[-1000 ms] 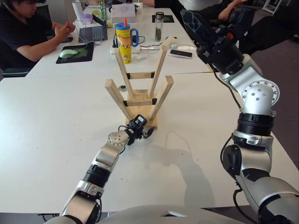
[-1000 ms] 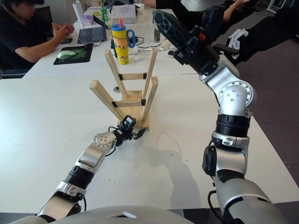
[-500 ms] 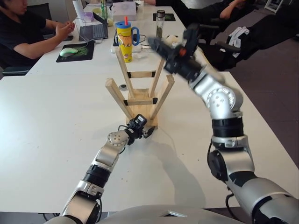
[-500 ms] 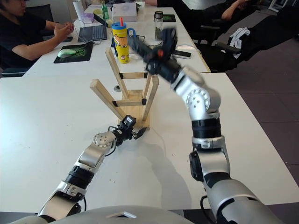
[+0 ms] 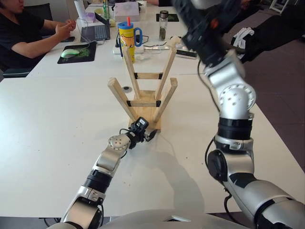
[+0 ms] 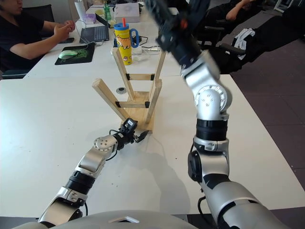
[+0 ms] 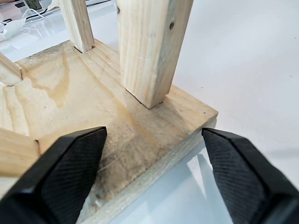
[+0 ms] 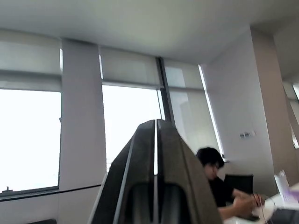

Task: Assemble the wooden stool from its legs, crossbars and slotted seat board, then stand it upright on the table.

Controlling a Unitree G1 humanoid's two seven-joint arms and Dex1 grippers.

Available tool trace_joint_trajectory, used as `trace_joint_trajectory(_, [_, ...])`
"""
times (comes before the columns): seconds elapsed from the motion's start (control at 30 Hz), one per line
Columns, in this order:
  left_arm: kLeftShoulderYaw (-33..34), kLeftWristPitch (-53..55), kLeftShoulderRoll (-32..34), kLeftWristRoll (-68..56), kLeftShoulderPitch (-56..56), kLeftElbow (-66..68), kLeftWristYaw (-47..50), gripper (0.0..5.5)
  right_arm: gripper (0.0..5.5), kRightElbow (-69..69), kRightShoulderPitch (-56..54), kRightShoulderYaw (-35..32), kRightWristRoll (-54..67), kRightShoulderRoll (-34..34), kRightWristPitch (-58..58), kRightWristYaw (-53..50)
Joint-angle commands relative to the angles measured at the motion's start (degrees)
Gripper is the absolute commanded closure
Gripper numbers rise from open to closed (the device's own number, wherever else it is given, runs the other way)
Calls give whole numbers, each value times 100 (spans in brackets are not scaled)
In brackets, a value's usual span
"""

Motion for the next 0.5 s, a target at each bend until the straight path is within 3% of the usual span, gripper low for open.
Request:
trace_joint_trajectory(0.03, [-53,816,198,120,757,814,47,174,545,509,1498,1129,-977,33,922,-742])
trace_joint_trajectory(0.1, [-54,835,179,113,689,804,41,174,545,1048,2765,2196,-1848,-261,1387,-953])
trace_joint_trajectory(0.2, [-68,840,159,115,618,831,17,174,545,1378,3498,2599,-2517,-423,1008,-827])
trace_joint_trajectory(0.37, [47,762,-3,-20,581,969,73,174,545,1191,1906,1484,-2336,-212,-990,-262])
trace_joint_trajectory(0.5, [479,-411,-268,-300,609,428,348,174,545,1002,1429,743,-2295,-298,-1663,-537])
